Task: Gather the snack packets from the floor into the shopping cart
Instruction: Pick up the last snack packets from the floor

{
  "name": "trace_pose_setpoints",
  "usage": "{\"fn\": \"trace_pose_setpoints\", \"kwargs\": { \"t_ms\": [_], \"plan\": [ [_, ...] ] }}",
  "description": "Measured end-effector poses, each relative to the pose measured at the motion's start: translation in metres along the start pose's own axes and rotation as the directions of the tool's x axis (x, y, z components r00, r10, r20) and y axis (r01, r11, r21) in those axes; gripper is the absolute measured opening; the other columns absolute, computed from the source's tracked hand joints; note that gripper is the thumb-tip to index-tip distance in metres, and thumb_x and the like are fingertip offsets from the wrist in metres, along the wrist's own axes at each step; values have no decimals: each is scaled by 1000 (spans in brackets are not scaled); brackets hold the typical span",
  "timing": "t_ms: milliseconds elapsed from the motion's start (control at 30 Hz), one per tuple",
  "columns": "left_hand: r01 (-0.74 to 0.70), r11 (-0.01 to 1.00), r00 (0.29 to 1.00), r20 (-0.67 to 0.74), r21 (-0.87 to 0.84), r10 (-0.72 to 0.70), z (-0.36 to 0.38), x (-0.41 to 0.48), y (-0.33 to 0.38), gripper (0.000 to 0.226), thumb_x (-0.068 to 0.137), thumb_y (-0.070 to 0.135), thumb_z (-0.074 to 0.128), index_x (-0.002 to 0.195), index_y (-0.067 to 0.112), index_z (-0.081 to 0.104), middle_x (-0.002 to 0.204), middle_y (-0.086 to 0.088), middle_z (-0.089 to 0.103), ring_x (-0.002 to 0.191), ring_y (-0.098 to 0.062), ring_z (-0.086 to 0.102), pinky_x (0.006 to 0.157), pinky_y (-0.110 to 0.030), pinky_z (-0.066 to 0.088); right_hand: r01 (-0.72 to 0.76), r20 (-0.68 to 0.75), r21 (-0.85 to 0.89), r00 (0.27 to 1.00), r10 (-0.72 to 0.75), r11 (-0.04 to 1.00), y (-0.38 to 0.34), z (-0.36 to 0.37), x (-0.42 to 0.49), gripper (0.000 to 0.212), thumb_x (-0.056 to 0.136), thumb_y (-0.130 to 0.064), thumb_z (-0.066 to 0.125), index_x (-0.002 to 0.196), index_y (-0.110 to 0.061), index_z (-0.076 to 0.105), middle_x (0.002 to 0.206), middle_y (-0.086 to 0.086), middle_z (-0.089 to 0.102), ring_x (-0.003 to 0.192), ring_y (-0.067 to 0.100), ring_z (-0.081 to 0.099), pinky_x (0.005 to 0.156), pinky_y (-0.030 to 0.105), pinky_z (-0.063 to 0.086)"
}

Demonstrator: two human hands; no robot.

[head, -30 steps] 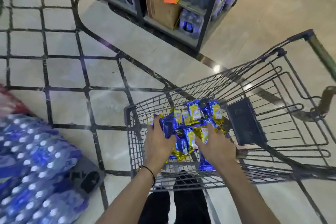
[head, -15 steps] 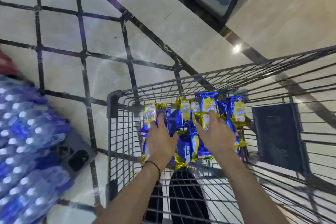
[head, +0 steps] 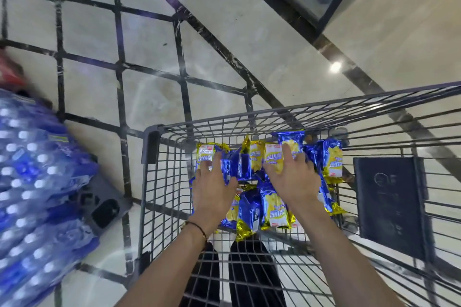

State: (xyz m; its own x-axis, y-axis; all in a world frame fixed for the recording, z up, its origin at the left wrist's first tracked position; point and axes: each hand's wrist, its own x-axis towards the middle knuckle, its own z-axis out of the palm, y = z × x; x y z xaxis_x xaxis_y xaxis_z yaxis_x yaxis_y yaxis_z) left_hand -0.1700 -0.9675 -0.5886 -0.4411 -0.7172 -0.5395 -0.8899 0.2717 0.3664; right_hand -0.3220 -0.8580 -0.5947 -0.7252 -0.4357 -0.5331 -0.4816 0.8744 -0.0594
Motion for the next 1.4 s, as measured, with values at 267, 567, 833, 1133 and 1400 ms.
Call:
{"fn": "trace_pose_setpoints", "kwargs": {
  "t_ms": [267, 567, 833, 1133, 1400],
  "plan": [
    [-127, 979, 989, -51, 162, 137, -77, -37, 31, 48, 95, 40, 51, 139, 21, 42, 132, -10, 49, 118, -31, 47, 98, -46, 44, 122, -29, -77, 992, -124, 990, -8, -74, -32, 62, 95, -57, 41, 144, -20, 31, 134, 14, 47, 122, 37, 45, 85, 46, 50],
    [86, 910, 923, -376, 406, 80, -205, -117, 13, 43, 88, 41, 52, 125, 19, 58, 125, -8, 54, 115, -32, 51, 92, -44, 41, 695, 12, -199, 706, -708, 691, -92, -171, -104, 50, 98, -48, 42, 139, -20, 41, 130, 8, 55, 121, 31, 47, 96, 46, 46],
    [253, 929, 820, -570, 270, -57, -290, -235, -68, 37, 72, 35, 66, 103, 15, 66, 100, -10, 60, 89, -34, 58, 74, -43, 44, 820, -37, -393, 439, -898, 416, -192, -215, -233, 42, 95, -45, 44, 131, -24, 44, 118, 5, 57, 111, 31, 50, 85, 46, 49],
    [476, 877, 648, -698, 58, -305, -291, -436, -230, 35, 79, 29, 58, 112, 17, 62, 106, -9, 58, 95, -33, 54, 78, -45, 41, 872, 53, -475, 158, -986, 114, -283, -154, -446, 41, 96, -50, 39, 130, -26, 43, 121, 1, 56, 111, 29, 49, 82, 43, 46],
    [709, 661, 375, -663, -245, -648, -268, -667, -381, 48, 94, 40, 48, 137, 18, 42, 141, -13, 43, 129, -35, 39, 104, -49, 33, 875, 238, -425, -138, -962, -231, -357, -42, -680, 44, 96, -55, 39, 133, -30, 43, 127, -3, 53, 119, 26, 46, 95, 42, 43]
  ]
}}
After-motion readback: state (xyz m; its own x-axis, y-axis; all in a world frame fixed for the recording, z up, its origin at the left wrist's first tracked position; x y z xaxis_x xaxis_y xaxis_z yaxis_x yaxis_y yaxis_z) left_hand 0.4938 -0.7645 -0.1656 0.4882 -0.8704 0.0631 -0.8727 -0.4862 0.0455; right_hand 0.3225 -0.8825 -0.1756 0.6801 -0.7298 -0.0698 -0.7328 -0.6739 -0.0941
